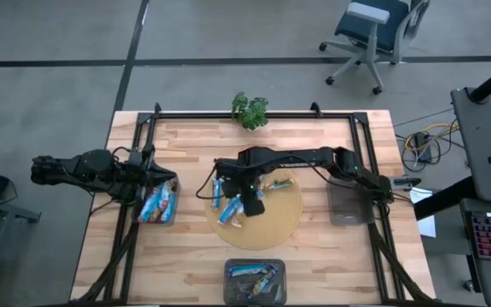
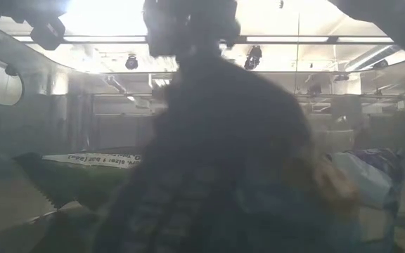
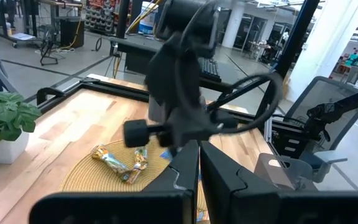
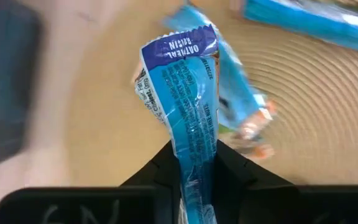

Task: Pick and place Granola Bars by type
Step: Put the blue granola bar into the bottom bin

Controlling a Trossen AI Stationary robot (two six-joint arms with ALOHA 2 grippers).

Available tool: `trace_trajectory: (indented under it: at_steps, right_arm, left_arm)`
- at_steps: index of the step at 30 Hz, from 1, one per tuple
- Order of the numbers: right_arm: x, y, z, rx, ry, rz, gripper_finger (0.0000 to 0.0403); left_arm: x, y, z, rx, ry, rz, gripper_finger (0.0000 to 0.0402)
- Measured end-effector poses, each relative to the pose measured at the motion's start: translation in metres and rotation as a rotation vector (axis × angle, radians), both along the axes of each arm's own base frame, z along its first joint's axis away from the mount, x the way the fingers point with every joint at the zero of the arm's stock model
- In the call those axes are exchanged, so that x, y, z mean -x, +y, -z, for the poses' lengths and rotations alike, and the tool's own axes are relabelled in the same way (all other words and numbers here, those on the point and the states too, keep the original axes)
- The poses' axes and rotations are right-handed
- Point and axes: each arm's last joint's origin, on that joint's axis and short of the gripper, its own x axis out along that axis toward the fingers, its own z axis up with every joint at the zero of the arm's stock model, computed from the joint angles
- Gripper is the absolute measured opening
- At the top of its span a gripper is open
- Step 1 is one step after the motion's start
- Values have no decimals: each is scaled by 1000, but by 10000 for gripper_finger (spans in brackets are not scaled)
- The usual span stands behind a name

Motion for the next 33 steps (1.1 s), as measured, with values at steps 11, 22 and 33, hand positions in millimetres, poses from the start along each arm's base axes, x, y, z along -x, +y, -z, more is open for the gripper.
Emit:
trace_trajectory:
  at_steps: [11,22,33]
  right_arm:
    - [10,68,-64,-73,-129,-94,39]
    - [31,140,-74,-154,-39,40,38]
    - [40,198,-73,-190,-69,200,38]
  left_arm:
    - [0,0,0,9,0,-1,0]
    - [0,0,0,17,-1,-2,0]
    - [0,0,0,13,0,-1,0]
